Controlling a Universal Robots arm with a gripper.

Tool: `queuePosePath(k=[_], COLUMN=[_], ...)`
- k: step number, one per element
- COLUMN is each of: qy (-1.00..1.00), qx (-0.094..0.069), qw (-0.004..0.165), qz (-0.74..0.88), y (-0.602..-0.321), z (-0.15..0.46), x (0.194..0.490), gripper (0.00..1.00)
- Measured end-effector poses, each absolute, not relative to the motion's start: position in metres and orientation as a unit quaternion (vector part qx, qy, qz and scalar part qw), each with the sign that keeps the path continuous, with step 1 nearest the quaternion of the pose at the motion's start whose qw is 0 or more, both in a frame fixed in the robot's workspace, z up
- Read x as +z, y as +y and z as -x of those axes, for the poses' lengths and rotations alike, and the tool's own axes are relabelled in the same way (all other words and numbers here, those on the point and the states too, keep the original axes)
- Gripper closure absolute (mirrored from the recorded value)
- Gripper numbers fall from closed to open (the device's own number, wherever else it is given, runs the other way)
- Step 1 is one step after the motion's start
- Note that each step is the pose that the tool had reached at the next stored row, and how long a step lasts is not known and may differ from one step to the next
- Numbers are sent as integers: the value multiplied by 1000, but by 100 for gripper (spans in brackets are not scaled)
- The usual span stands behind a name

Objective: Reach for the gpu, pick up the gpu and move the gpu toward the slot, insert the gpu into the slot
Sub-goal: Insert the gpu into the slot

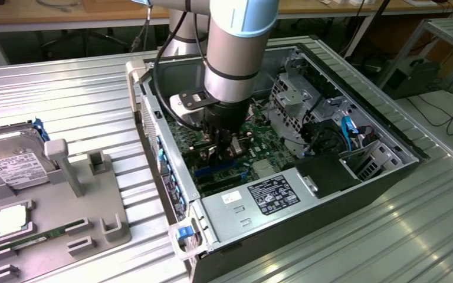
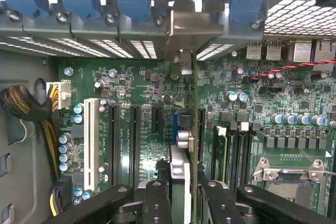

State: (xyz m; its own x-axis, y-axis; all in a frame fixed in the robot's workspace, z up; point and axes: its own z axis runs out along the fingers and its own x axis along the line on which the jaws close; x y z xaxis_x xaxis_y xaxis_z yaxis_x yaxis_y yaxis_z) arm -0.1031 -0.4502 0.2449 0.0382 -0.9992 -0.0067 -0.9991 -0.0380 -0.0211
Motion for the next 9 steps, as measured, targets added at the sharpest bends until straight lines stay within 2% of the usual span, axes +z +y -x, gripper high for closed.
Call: queuePosePath(k=[9], qy=[696], qx=[-5], qw=[10], qz=[718], y=[-450], z=[105], x=[245], gripper=[72])
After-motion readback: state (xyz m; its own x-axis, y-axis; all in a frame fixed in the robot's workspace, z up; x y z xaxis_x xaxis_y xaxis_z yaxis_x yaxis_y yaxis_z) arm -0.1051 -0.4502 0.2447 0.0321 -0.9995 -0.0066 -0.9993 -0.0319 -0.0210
